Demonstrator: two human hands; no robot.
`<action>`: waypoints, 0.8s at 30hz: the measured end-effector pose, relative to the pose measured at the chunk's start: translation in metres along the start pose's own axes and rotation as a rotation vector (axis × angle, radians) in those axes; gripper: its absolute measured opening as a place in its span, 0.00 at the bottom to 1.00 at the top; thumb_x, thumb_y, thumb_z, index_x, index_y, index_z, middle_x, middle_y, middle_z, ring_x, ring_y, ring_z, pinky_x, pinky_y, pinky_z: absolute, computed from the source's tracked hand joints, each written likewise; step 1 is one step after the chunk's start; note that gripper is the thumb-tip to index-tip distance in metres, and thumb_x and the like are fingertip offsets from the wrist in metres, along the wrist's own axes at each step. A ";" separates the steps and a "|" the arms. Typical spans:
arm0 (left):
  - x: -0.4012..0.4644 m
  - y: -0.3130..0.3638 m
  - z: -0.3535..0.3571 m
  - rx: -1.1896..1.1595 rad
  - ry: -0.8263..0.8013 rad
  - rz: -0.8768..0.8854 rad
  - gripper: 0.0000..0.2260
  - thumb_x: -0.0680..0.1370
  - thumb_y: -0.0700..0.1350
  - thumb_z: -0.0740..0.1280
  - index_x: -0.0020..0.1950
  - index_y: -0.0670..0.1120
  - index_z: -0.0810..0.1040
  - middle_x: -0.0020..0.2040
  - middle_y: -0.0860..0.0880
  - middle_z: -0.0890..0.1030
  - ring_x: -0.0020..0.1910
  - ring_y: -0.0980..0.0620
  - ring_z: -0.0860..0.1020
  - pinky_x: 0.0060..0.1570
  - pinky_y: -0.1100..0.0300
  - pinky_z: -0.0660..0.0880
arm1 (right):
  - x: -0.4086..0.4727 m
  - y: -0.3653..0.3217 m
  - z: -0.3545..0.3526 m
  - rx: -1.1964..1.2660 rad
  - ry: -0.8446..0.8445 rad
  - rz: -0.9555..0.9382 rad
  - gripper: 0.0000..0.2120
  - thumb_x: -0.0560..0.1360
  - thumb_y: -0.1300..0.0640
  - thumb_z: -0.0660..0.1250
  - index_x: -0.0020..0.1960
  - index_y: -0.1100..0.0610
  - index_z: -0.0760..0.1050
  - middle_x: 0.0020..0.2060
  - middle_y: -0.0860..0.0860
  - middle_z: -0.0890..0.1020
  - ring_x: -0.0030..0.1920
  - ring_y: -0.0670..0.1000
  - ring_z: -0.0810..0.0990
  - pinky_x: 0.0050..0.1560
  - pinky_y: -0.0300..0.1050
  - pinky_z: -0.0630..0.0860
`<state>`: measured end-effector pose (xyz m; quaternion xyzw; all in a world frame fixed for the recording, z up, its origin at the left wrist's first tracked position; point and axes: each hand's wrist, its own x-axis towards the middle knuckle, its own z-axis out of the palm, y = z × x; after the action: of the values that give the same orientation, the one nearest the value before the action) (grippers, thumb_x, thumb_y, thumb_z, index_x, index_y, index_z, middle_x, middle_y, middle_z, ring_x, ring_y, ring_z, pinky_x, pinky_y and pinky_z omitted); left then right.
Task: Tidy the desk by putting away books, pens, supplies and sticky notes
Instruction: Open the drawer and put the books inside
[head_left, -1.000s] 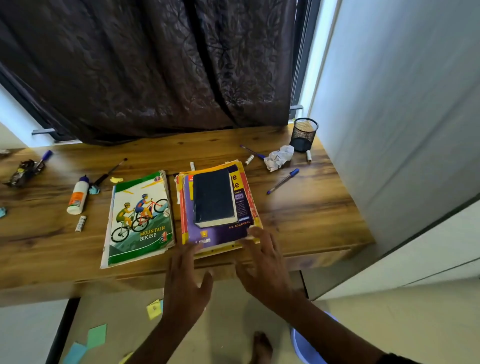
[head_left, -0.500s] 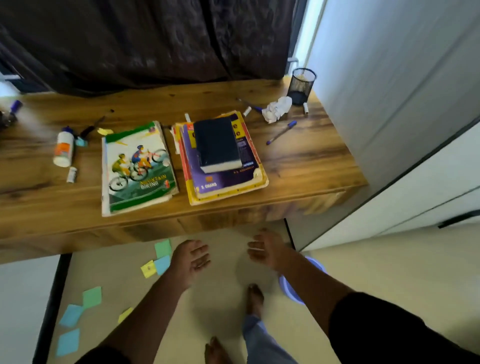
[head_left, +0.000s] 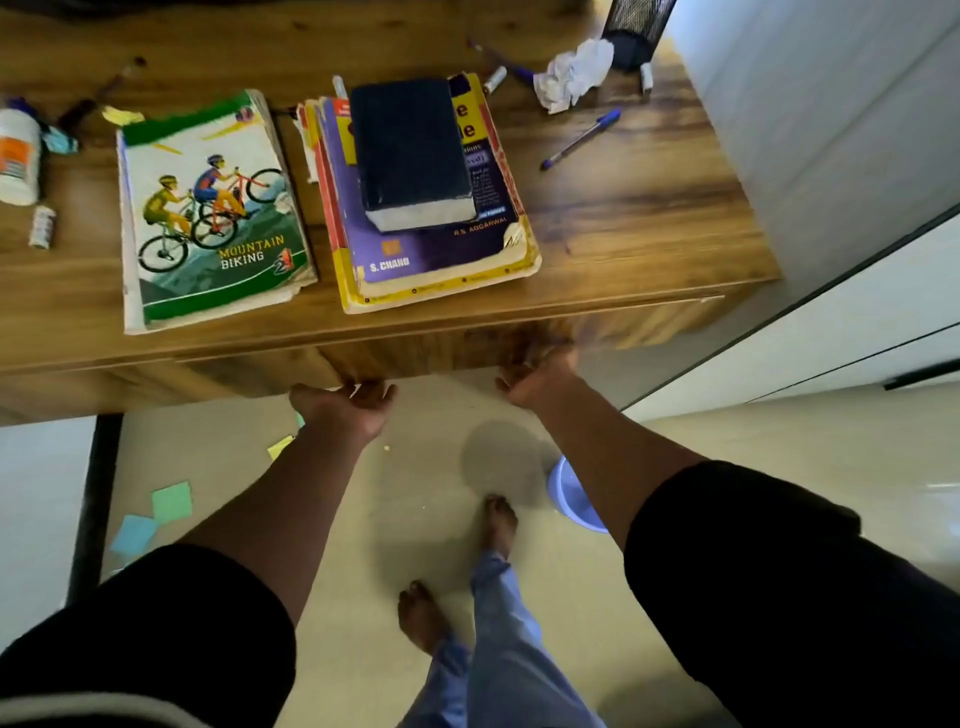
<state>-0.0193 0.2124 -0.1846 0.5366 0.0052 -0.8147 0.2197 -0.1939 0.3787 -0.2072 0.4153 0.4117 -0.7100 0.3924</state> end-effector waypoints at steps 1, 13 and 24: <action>0.000 -0.001 0.001 -0.003 -0.004 -0.003 0.35 0.80 0.67 0.52 0.74 0.41 0.69 0.71 0.38 0.73 0.73 0.38 0.70 0.74 0.38 0.63 | 0.001 0.001 0.000 0.017 0.004 -0.001 0.30 0.76 0.30 0.53 0.69 0.45 0.74 0.67 0.52 0.77 0.67 0.57 0.75 0.63 0.56 0.65; -0.001 -0.009 -0.023 0.040 -0.057 -0.031 0.35 0.80 0.67 0.53 0.73 0.41 0.69 0.69 0.39 0.75 0.71 0.37 0.72 0.73 0.40 0.64 | -0.012 0.009 -0.025 0.049 -0.082 0.027 0.39 0.77 0.28 0.50 0.74 0.56 0.69 0.65 0.57 0.78 0.69 0.58 0.74 0.74 0.57 0.64; -0.061 -0.050 -0.063 1.145 -0.324 0.032 0.20 0.84 0.55 0.60 0.72 0.46 0.74 0.60 0.46 0.84 0.60 0.43 0.81 0.62 0.44 0.76 | -0.033 0.034 -0.070 0.017 -0.105 0.007 0.29 0.78 0.34 0.59 0.64 0.57 0.76 0.55 0.57 0.83 0.54 0.60 0.83 0.55 0.54 0.75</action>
<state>0.0377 0.2943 -0.1689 0.4385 -0.4765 -0.7561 -0.0944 -0.1337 0.4376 -0.2082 0.3824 0.3830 -0.7329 0.4123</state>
